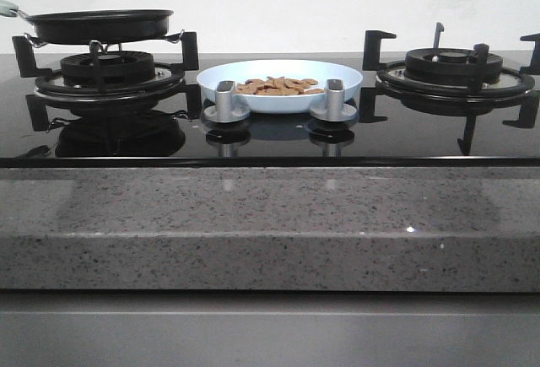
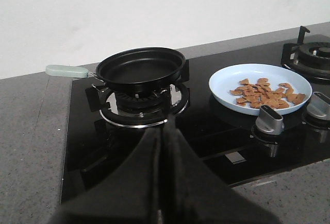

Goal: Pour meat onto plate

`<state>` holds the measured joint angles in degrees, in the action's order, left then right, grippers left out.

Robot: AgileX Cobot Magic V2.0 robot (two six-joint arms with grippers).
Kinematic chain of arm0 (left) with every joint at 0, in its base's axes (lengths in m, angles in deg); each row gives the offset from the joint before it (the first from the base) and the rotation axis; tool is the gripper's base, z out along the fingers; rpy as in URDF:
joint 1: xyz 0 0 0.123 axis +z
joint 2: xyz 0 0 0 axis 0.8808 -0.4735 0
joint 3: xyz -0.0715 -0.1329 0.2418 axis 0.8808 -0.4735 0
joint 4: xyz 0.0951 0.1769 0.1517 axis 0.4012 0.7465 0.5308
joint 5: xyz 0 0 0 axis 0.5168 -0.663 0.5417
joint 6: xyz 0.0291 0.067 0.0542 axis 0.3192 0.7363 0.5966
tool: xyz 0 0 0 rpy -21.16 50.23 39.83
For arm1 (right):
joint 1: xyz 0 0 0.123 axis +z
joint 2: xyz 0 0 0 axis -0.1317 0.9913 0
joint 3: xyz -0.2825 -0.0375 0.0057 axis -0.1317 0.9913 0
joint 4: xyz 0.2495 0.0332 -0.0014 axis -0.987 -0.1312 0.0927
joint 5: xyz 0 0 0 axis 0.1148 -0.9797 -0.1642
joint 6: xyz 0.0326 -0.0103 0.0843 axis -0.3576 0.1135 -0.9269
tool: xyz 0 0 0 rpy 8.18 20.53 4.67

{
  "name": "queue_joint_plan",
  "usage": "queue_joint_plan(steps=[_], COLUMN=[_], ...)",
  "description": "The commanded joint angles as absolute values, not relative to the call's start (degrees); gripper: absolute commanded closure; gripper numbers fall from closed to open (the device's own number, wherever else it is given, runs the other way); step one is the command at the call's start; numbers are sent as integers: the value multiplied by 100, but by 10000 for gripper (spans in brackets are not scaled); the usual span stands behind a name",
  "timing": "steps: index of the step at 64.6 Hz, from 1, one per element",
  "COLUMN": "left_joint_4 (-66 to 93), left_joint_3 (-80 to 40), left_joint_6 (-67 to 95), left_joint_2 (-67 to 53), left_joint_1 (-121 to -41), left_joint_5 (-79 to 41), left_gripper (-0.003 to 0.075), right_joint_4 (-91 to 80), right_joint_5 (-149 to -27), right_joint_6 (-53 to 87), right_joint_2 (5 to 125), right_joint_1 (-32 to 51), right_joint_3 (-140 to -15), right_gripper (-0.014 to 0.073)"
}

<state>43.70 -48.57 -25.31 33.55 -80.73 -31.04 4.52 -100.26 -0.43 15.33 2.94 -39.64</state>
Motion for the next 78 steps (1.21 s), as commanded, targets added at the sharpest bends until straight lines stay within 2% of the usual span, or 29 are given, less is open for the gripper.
queue_joint_plan(steps=[1, 24, 36, 78], left_joint_4=[4341, 3921, 3701, 3578], left_joint_3=[-4868, -6853, -7817, -7776], left_joint_6=[-2573, -2573, -2573, -2573], left_joint_2=[3475, 5162, 5151, 5138], left_joint_1=[-8052, -6608, -6213, -6199], left_joint_5=[-2524, -2221, -904, -950], left_gripper=[741, 741, 741, 741], right_joint_4=[437, 437, 437, 437], right_joint_5=[-9519, -9519, -9543, -9560], right_joint_6=[-25, -25, -25, -25], right_joint_2=[1593, 1593, 1593, 1593], right_joint_1=[288, 288, 288, 288], right_joint_3=[-4111, -4111, -4111, -4111], right_gripper=[654, 654, 654, 654])
